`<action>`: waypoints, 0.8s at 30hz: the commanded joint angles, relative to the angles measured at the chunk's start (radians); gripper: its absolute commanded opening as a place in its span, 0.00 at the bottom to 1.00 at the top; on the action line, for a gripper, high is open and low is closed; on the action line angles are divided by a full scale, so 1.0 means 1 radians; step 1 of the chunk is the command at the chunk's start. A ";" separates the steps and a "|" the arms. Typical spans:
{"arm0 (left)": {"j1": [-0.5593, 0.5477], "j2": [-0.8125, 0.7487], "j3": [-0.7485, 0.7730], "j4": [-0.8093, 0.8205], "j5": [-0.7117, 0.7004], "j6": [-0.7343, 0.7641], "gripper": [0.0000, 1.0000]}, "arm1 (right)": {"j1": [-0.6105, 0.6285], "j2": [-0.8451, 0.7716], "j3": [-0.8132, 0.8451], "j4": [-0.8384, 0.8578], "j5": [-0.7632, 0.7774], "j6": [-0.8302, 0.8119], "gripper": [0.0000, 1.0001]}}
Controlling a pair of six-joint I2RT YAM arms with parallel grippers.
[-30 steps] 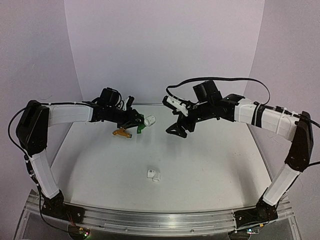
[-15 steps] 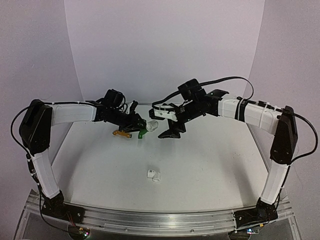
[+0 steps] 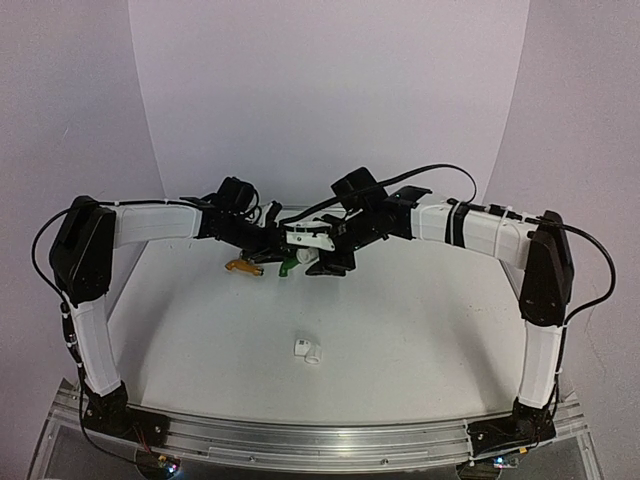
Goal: Install the water faucets
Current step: Screw the water faucet onto the adaptor.
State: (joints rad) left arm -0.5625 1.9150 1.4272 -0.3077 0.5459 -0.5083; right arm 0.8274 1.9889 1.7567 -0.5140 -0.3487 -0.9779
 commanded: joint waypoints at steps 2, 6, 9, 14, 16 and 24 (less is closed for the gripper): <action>-0.004 0.012 0.079 0.013 0.007 0.020 0.00 | 0.011 0.022 0.043 0.033 0.053 0.036 0.59; -0.004 0.019 0.092 0.010 0.008 0.021 0.00 | 0.015 0.031 0.043 0.052 0.055 0.079 0.54; -0.004 0.020 0.096 0.010 -0.004 0.020 0.00 | 0.017 0.035 0.036 0.069 0.066 0.128 0.47; -0.005 -0.002 0.093 0.014 -0.077 0.012 0.00 | 0.016 0.051 0.043 0.094 0.112 0.309 0.28; -0.005 -0.016 0.091 0.025 -0.123 -0.001 0.00 | 0.017 0.056 0.041 0.122 0.149 0.443 0.23; -0.008 -0.120 0.011 0.199 -0.362 -0.105 0.00 | 0.017 0.078 0.037 0.161 0.397 1.177 0.02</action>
State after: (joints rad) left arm -0.5714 1.9293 1.4632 -0.2899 0.3606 -0.5394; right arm 0.8419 2.0479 1.7672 -0.3698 -0.1471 -0.3283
